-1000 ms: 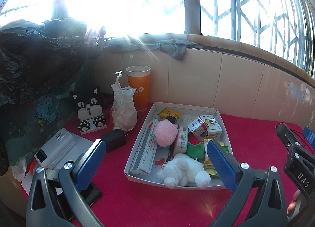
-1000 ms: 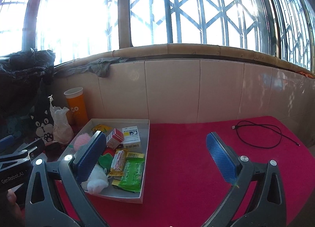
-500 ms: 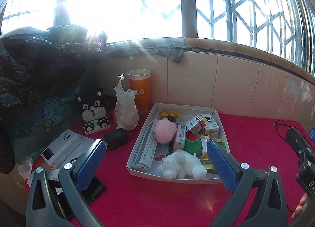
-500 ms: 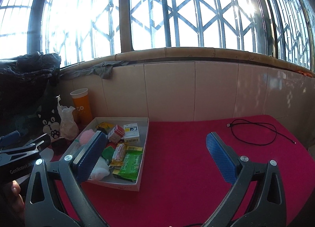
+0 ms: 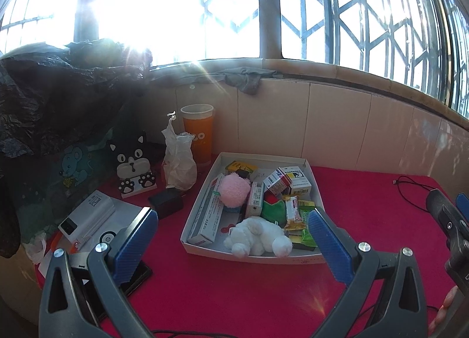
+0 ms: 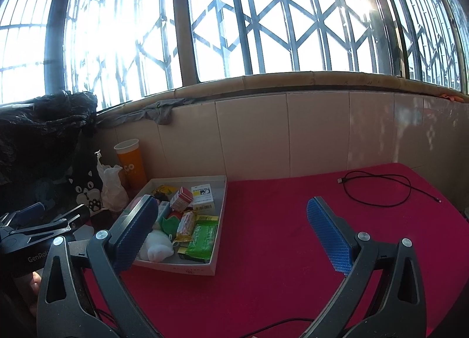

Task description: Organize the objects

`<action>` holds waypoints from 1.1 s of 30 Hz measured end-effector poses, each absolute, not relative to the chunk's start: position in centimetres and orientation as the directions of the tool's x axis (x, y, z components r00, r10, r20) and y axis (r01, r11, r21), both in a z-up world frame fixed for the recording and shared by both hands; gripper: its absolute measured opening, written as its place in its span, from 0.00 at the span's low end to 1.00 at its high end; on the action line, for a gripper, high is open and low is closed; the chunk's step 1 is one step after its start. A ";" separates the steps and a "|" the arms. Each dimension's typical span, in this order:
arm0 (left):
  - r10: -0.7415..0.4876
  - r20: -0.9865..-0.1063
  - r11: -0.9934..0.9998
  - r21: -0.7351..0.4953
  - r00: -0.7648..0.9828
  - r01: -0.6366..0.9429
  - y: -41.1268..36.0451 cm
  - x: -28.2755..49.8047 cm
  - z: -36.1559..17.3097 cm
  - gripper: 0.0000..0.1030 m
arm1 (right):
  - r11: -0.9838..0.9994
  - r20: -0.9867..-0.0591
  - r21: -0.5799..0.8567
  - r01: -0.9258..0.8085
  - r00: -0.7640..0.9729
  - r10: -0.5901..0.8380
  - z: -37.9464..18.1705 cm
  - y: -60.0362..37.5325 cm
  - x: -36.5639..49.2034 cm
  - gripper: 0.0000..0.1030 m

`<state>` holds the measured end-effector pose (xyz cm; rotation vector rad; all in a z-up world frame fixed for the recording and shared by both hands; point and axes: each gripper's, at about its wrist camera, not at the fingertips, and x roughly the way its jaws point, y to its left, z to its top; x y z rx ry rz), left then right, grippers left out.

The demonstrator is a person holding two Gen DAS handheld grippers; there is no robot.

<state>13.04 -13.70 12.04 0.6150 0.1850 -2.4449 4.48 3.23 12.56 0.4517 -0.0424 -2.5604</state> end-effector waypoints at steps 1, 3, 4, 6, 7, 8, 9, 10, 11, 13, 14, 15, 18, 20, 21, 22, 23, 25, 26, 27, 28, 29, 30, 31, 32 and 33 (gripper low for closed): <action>-0.524 -0.467 -0.809 0.011 -0.712 0.587 -13.5 13.2 12.1 1.00 | -0.856 -0.310 0.118 0.504 -0.800 -0.514 12.6 3.4 4.7 1.00; -0.521 -0.459 -0.813 0.012 -0.720 0.582 -13.1 13.5 12.3 1.00 | -0.856 -0.309 0.116 0.504 -0.801 -0.513 12.6 3.7 5.0 1.00; -0.525 -0.455 -0.813 0.017 -0.719 0.583 -13.0 13.6 12.3 1.00 | -0.857 -0.308 0.117 0.503 -0.802 -0.512 12.7 3.8 5.2 1.00; -0.530 -0.449 -0.812 0.025 -0.719 0.583 -12.6 13.7 12.3 1.00 | -0.858 -0.305 0.120 0.499 -0.804 -0.510 12.7 4.1 5.5 1.00; -0.527 -0.451 -0.814 0.025 -0.721 0.580 -12.5 13.7 12.4 1.00 | -0.859 -0.303 0.123 0.497 -0.805 -0.509 12.8 4.3 5.6 1.00; -0.523 -0.453 -0.816 0.022 -0.722 0.577 -12.5 13.8 12.4 1.00 | -0.860 -0.301 0.125 0.495 -0.807 -0.508 12.8 4.4 5.7 1.00; -0.519 -0.453 -0.819 0.019 -0.725 0.574 -12.4 13.9 12.4 1.00 | -0.861 -0.300 0.127 0.493 -0.808 -0.507 12.8 4.6 5.8 1.00; -0.517 -0.453 -0.820 0.019 -0.726 0.572 -12.3 13.9 12.4 1.00 | -0.861 -0.297 0.129 0.492 -0.809 -0.507 12.8 4.7 5.9 1.00; -0.516 -0.451 -0.821 0.020 -0.728 0.570 -12.1 14.0 12.4 1.00 | -0.861 -0.293 0.132 0.491 -0.811 -0.507 12.8 4.9 6.0 1.00; -0.516 -0.448 -0.822 0.021 -0.730 0.569 -11.9 14.1 12.5 1.00 | -0.862 -0.285 0.133 0.489 -0.814 -0.506 12.8 5.0 6.4 1.00; -0.515 -0.447 -0.823 0.019 -0.731 0.568 -11.9 14.2 12.5 1.00 | -0.863 -0.281 0.134 0.488 -0.816 -0.505 12.9 5.1 6.5 1.00; -0.514 -0.446 -0.824 0.017 -0.733 0.567 -11.9 14.3 12.6 1.00 | -0.863 -0.278 0.135 0.486 -0.818 -0.504 12.9 5.2 6.6 1.00; -0.513 -0.440 -0.825 0.016 -0.737 0.565 -11.7 14.6 12.7 1.00 | -0.864 -0.273 0.142 0.484 -0.820 -0.504 13.0 5.5 6.7 1.00; -0.512 -0.437 -0.826 0.016 -0.739 0.563 -11.5 14.7 12.8 1.00 | -0.865 -0.268 0.147 0.481 -0.822 -0.503 13.0 5.8 6.9 1.00; -0.513 -0.435 -0.827 0.017 -0.740 0.563 -11.4 14.8 12.8 1.00 | -0.865 -0.266 0.149 0.479 -0.823 -0.502 13.1 5.9 6.9 1.00; -0.512 -0.435 -0.827 0.017 -0.741 0.562 -11.4 14.8 12.9 1.00 | -0.865 -0.264 0.151 0.478 -0.824 -0.502 13.1 6.0 7.0 1.00; -0.512 -0.434 -0.828 0.017 -0.742 0.561 -11.3 14.8 12.9 1.00 | -0.865 -0.261 0.154 0.478 -0.825 -0.502 13.1 6.2 7.1 1.00; -0.512 -0.431 -0.828 0.019 -0.743 0.560 -11.1 14.9 12.9 1.00 | -0.866 -0.256 0.155 0.476 -0.827 -0.500 13.0 6.4 7.3 1.00; -0.513 -0.429 -0.829 0.022 -0.743 0.560 -11.0 15.0 12.9 1.00 | -0.866 -0.255 0.155 0.475 -0.828 -0.500 13.1 6.5 7.4 1.00; -0.514 -0.427 -0.829 0.022 -0.744 0.559 -10.9 15.0 12.9 1.00 | -0.867 -0.253 0.155 0.474 -0.829 -0.499 13.1 6.6 7.5 1.00; -0.514 -0.426 -0.829 0.022 -0.745 0.559 -10.8 15.1 13.0 1.00 | -0.867 -0.251 0.156 0.473 -0.830 -0.498 13.1 6.7 7.6 1.00; -0.514 -0.425 -0.829 0.022 -0.745 0.559 -10.7 15.1 13.0 1.00 | -0.868 -0.249 0.156 0.472 -0.831 -0.497 13.1 6.8 7.6 1.00; -0.514 -0.425 -0.829 0.022 -0.745 0.559 -10.6 15.2 13.0 1.00 | -0.868 -0.248 0.158 0.470 -0.832 -0.496 13.1 6.9 7.7 1.00; -0.513 -0.425 -0.829 0.021 -0.746 0.559 -10.6 15.2 13.0 1.00 | -0.869 -0.246 0.159 0.469 -0.833 -0.495 13.1 7.0 7.8 1.00; -0.513 -0.424 -0.830 0.021 -0.746 0.558 -10.5 15.3 13.0 1.00 | -0.869 -0.245 0.160 0.469 -0.834 -0.495 13.0 7.1 7.8 1.00; -0.512 -0.424 -0.830 0.023 -0.747 0.557 -10.4 15.3 13.0 1.00 | -0.869 -0.245 0.160 0.469 -0.834 -0.495 13.0 7.2 7.9 1.00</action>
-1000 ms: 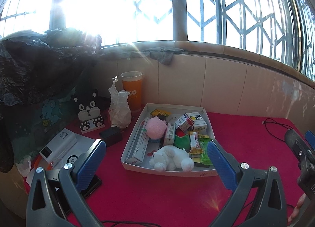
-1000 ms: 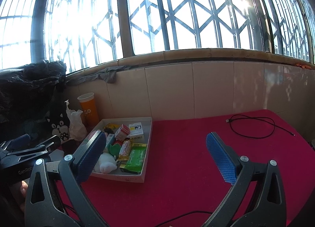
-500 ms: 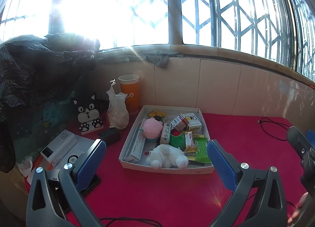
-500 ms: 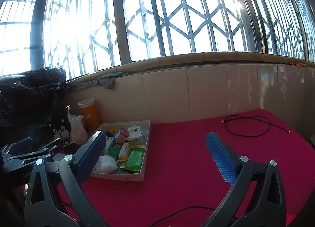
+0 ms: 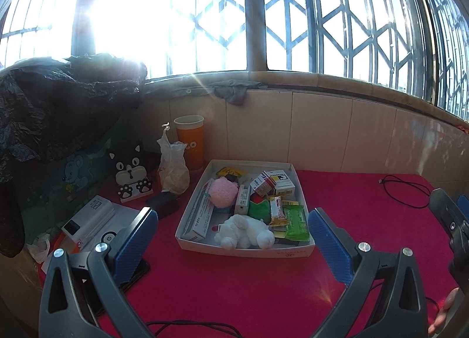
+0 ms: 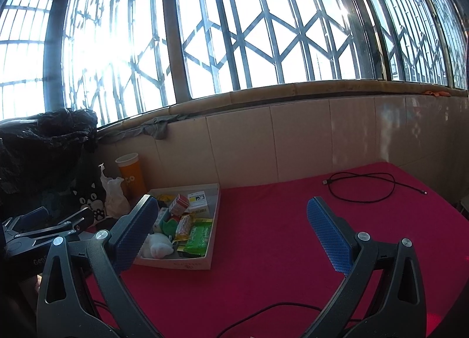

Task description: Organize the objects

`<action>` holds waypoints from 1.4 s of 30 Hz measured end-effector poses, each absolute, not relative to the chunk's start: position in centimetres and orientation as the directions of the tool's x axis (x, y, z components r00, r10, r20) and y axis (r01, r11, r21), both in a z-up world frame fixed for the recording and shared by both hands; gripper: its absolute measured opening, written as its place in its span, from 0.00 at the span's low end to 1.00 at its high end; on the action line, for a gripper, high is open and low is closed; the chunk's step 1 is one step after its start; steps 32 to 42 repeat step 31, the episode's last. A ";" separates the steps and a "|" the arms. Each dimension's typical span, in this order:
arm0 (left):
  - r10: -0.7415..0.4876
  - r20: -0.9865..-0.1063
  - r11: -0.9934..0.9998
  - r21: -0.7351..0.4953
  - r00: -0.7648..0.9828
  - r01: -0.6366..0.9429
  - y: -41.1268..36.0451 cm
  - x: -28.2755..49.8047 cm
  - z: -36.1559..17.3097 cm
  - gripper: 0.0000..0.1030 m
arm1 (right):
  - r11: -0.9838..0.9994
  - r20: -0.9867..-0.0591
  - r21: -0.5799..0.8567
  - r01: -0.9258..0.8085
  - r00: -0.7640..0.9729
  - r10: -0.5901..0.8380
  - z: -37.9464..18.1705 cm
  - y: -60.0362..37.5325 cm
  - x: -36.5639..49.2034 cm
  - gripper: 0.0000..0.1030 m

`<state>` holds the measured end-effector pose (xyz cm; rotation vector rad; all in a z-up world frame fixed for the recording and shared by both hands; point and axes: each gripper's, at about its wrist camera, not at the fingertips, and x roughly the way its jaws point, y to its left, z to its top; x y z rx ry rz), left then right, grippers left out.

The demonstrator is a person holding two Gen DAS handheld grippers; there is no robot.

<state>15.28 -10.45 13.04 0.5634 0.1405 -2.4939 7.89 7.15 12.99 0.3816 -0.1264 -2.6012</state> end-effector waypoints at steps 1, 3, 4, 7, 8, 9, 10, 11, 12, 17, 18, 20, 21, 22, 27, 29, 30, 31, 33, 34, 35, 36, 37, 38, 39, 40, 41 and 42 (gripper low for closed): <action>-0.513 -0.423 -0.830 0.023 -0.747 0.557 -10.3 15.3 13.0 1.00 | -0.869 -0.245 0.160 0.469 -0.833 -0.495 13.0 7.2 8.0 1.00; -0.512 -0.422 -0.831 0.023 -0.748 0.556 -10.2 15.4 13.1 1.00 | -0.868 -0.246 0.158 0.471 -0.832 -0.497 12.9 7.2 8.0 1.00; -0.513 -0.423 -0.830 0.023 -0.747 0.557 -10.1 15.4 13.1 1.00 | -0.867 -0.246 0.157 0.472 -0.832 -0.498 12.9 7.2 8.1 1.00; -0.513 -0.423 -0.830 0.022 -0.747 0.558 -10.1 15.4 13.1 1.00 | -0.867 -0.244 0.160 0.473 -0.832 -0.499 13.0 7.3 8.2 1.00; -0.513 -0.423 -0.830 0.021 -0.747 0.558 -10.1 15.5 13.1 1.00 | -0.867 -0.243 0.161 0.472 -0.832 -0.499 13.0 7.4 8.2 1.00; -0.512 -0.423 -0.830 0.019 -0.748 0.557 -10.1 15.5 13.1 1.00 | -0.867 -0.243 0.162 0.472 -0.832 -0.498 13.0 7.4 8.2 1.00; -0.511 -0.423 -0.830 0.018 -0.748 0.557 -10.1 15.5 13.0 1.00 | -0.867 -0.243 0.164 0.471 -0.832 -0.498 13.0 7.4 8.2 1.00; -0.510 -0.425 -0.831 0.018 -0.748 0.557 -10.1 15.5 13.0 1.00 | -0.866 -0.244 0.164 0.472 -0.831 -0.499 12.9 7.4 8.2 1.00; -0.509 -0.427 -0.831 0.017 -0.748 0.556 -10.2 15.5 13.0 1.00 | -0.866 -0.246 0.165 0.473 -0.830 -0.500 12.9 7.4 8.1 1.00; -0.507 -0.429 -0.833 0.020 -0.747 0.553 -10.2 15.5 12.9 1.00 | -0.866 -0.245 0.164 0.473 -0.831 -0.500 12.9 7.4 8.1 1.00; -0.507 -0.429 -0.833 0.020 -0.748 0.553 -10.2 15.5 12.9 1.00 | -0.866 -0.245 0.165 0.473 -0.831 -0.500 12.8 7.4 8.0 1.00; -0.507 -0.428 -0.833 0.021 -0.748 0.552 -10.1 15.4 12.8 1.00 | -0.866 -0.245 0.167 0.472 -0.830 -0.500 12.8 7.5 8.0 1.00; -0.507 -0.428 -0.833 0.021 -0.748 0.552 -10.1 15.4 12.8 1.00 | -0.866 -0.245 0.167 0.471 -0.831 -0.500 12.8 7.5 7.9 1.00; -0.507 -0.428 -0.833 0.021 -0.748 0.552 -10.1 15.4 12.8 1.00 | -0.866 -0.246 0.168 0.471 -0.831 -0.499 12.7 7.5 7.9 1.00; -0.515 -0.420 -0.831 0.028 -0.748 0.556 -10.0 15.4 12.7 1.00 | -0.867 -0.251 0.170 0.469 -0.830 -0.498 12.6 7.6 7.8 1.00; -0.516 -0.417 -0.830 0.026 -0.748 0.558 -10.0 15.5 12.7 1.00 | -0.867 -0.250 0.169 0.469 -0.830 -0.498 12.6 7.6 7.8 1.00; -0.515 -0.418 -0.830 0.024 -0.748 0.557 -10.1 15.5 12.7 1.00 | -0.867 -0.251 0.169 0.469 -0.830 -0.498 12.6 7.6 7.8 1.00; -0.511 -0.422 -0.832 0.021 -0.749 0.555 -10.1 15.5 12.7 1.00 | -0.867 -0.251 0.170 0.468 -0.830 -0.497 12.6 7.6 7.8 1.00; -0.511 -0.422 -0.832 0.021 -0.749 0.555 -10.1 15.5 12.7 1.00 | -0.867 -0.251 0.170 0.468 -0.830 -0.497 12.6 7.6 7.8 1.00; -0.511 -0.422 -0.832 0.021 -0.749 0.555 -10.1 15.5 12.7 1.00 | -0.867 -0.251 0.170 0.468 -0.830 -0.497 12.6 7.6 7.8 1.00; -0.511 -0.422 -0.832 0.021 -0.749 0.555 -10.1 15.5 12.7 1.00 | -0.867 -0.251 0.170 0.468 -0.830 -0.497 12.6 7.6 7.8 1.00; -0.511 -0.422 -0.832 0.021 -0.749 0.555 -10.1 15.5 12.7 1.00 | -0.867 -0.251 0.170 0.468 -0.830 -0.497 12.6 7.6 7.8 1.00; -0.511 -0.422 -0.832 0.021 -0.749 0.555 -10.1 15.5 12.7 1.00 | -0.867 -0.251 0.170 0.468 -0.830 -0.497 12.6 7.6 7.8 1.00; -0.511 -0.422 -0.832 0.021 -0.749 0.555 -10.1 15.5 12.7 1.00 | -0.867 -0.251 0.170 0.468 -0.830 -0.497 12.6 7.6 7.8 1.00; -0.511 -0.422 -0.832 0.021 -0.749 0.555 -10.1 15.5 12.7 1.00 | -0.867 -0.251 0.170 0.468 -0.830 -0.497 12.6 7.6 7.8 1.00; -0.511 -0.422 -0.832 0.021 -0.749 0.555 -10.1 15.5 12.7 1.00 | -0.867 -0.251 0.170 0.468 -0.830 -0.497 12.6 7.6 7.8 1.00; -0.511 -0.422 -0.832 0.021 -0.749 0.555 -10.1 15.5 12.7 1.00 | -0.867 -0.251 0.170 0.468 -0.830 -0.497 12.6 7.6 7.8 1.00; -0.511 -0.422 -0.832 0.021 -0.749 0.555 -10.1 15.5 12.7 1.00 | -0.867 -0.251 0.170 0.468 -0.830 -0.497 12.6 7.6 7.8 1.00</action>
